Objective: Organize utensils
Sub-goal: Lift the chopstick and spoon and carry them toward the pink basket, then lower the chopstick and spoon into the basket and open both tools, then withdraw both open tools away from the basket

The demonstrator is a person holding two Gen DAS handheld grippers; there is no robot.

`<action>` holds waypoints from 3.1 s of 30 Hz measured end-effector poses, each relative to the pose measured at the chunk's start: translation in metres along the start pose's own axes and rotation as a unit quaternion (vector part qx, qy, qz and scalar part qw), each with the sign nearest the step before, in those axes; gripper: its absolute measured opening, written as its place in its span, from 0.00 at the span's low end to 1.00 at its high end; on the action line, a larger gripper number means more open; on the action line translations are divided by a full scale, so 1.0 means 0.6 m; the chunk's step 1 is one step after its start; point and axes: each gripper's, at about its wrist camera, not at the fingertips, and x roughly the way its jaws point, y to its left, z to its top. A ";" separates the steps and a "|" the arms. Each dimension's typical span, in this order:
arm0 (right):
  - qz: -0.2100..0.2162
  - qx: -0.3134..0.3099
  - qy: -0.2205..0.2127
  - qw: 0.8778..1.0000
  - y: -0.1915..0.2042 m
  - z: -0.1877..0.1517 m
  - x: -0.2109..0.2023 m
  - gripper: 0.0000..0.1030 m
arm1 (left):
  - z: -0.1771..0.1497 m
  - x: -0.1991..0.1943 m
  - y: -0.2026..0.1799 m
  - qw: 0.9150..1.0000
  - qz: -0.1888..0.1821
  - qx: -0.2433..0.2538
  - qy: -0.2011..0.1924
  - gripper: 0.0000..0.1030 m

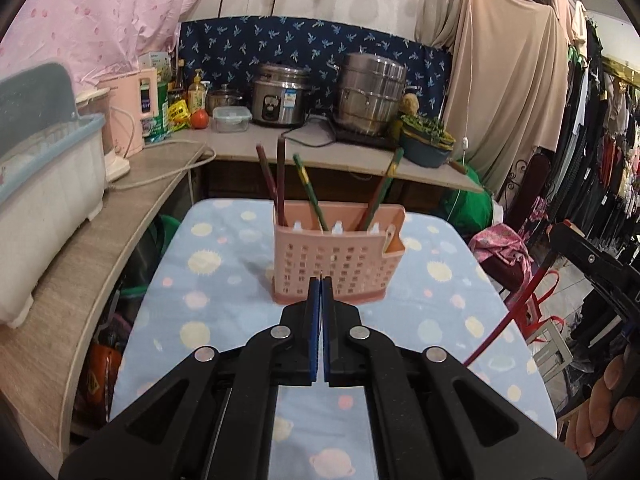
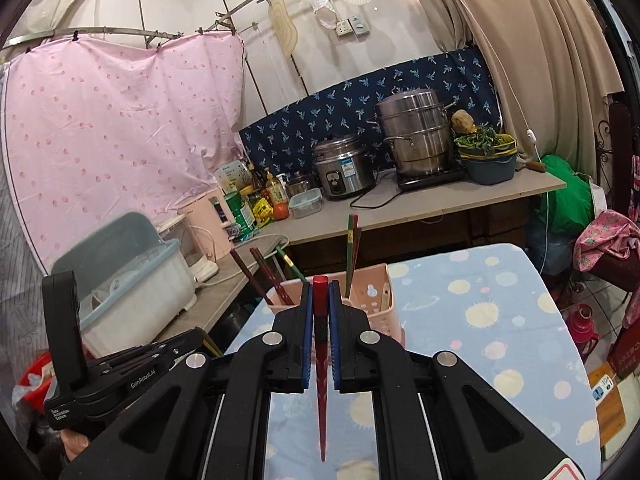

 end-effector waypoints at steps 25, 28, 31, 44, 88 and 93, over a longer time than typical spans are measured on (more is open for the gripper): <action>-0.024 0.011 -0.044 0.999 -0.012 0.138 0.221 0.07 | 0.180 0.154 0.009 0.999 -0.001 -0.005 -0.039 0.01; -0.027 0.012 -0.017 0.999 -0.021 0.109 0.248 0.07 | 0.164 0.181 0.018 1.000 -0.002 -0.010 -0.022 0.01; -0.026 0.016 0.002 1.000 -0.028 0.087 0.265 0.07 | 0.151 0.201 0.024 1.000 -0.003 -0.012 -0.009 0.01; -0.037 0.001 0.052 0.998 -0.032 0.044 0.291 0.12 | 0.120 0.223 0.026 1.000 0.010 -0.011 0.004 0.04; -0.104 -0.055 0.117 0.986 0.031 -0.174 0.034 0.66 | -0.090 0.000 -0.011 0.989 0.144 0.018 0.007 0.78; -0.116 -0.060 0.116 0.985 0.036 -0.181 0.029 0.68 | -0.102 -0.001 -0.008 0.988 0.152 0.017 0.013 0.78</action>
